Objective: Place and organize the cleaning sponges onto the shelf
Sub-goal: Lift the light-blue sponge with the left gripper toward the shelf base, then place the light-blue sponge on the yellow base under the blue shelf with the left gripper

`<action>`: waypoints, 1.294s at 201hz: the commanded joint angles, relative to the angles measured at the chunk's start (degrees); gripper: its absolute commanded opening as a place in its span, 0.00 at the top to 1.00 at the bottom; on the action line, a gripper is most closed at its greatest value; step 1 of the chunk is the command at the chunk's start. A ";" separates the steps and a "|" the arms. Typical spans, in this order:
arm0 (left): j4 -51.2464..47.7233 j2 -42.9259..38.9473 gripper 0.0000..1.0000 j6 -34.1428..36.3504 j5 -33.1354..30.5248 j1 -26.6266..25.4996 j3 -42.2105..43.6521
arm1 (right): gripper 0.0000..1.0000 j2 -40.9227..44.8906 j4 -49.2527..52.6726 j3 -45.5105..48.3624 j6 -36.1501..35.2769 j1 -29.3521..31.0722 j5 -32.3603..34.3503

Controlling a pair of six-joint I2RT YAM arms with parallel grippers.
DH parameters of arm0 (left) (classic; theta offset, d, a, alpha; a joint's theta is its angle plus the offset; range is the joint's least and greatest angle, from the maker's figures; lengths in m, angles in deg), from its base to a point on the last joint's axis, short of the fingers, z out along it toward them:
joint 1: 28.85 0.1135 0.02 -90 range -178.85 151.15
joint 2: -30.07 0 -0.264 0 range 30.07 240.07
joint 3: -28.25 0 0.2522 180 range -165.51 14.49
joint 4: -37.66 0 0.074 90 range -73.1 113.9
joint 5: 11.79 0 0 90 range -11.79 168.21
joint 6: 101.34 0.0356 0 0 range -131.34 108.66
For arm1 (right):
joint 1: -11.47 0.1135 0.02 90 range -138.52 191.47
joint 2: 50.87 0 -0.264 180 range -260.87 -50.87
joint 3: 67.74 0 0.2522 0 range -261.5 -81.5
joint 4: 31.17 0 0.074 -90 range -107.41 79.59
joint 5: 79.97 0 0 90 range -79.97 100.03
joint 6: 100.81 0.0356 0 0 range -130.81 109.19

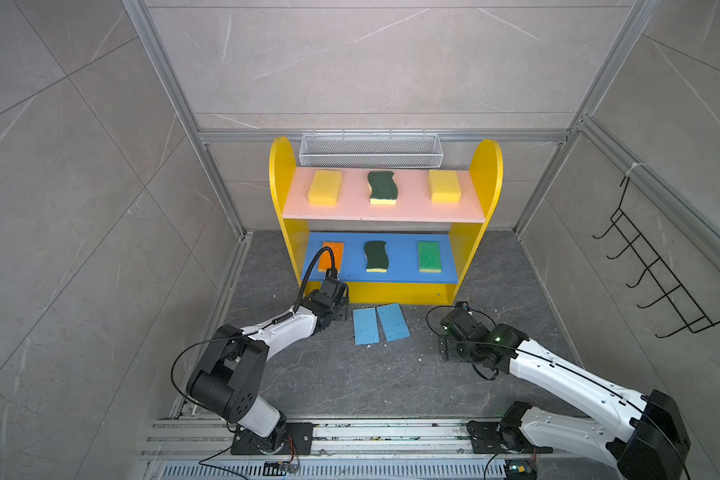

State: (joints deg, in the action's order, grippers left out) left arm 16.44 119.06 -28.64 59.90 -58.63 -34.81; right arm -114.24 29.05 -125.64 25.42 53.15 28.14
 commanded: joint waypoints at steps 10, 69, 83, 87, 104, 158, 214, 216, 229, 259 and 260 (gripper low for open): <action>3.46 1.52 0.27 0.56 -2.60 0.84 -2.11 | 0.13 -0.08 0.35 -1.12 -0.05 0.25 -0.31; 5.04 3.17 0.27 1.10 -1.82 2.26 -2.80 | 0.13 0.36 0.76 -1.12 0.66 0.25 -0.63; 5.47 3.85 0.27 1.26 -1.71 2.53 -3.16 | 0.13 0.44 0.83 -1.12 0.82 0.23 -0.70; 5.52 3.98 0.27 1.24 -1.57 2.67 -3.15 | 0.13 0.44 0.89 -1.12 0.78 0.23 -0.71; 6.10 4.97 0.27 1.38 -1.40 2.71 -3.60 | 0.13 0.55 1.22 -1.12 0.92 0.25 -0.71; 6.21 7.89 0.27 1.75 -2.08 2.97 -5.71 | 0.13 0.71 1.62 -1.30 1.11 0.24 -0.78; 4.67 11.41 0.24 1.66 -4.31 3.23 -8.60 | 0.13 0.88 2.04 -1.82 1.02 0.23 -0.80; 4.59 11.50 0.24 1.59 -4.44 3.24 -8.73 | 0.13 0.88 2.05 -1.82 0.97 0.18 -0.80; 4.24 11.96 0.23 1.40 -4.72 3.24 -9.04 | 0.13 1.03 2.23 -1.85 0.95 0.25 -0.72; 3.09 12.27 0.20 1.31 -5.66 3.24 -9.81 | 0.14 1.39 2.34 -1.91 0.86 0.25 -0.64; 3.04 12.26 0.20 1.31 -5.72 3.24 -9.83 | 0.14 1.36 2.33 -1.91 0.86 0.30 -0.63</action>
State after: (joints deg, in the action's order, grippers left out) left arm 21.68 130.51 -28.00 55.93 -55.81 -43.18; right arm -114.02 29.55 -125.75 25.64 53.15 27.52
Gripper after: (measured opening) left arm 0.794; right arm 0.866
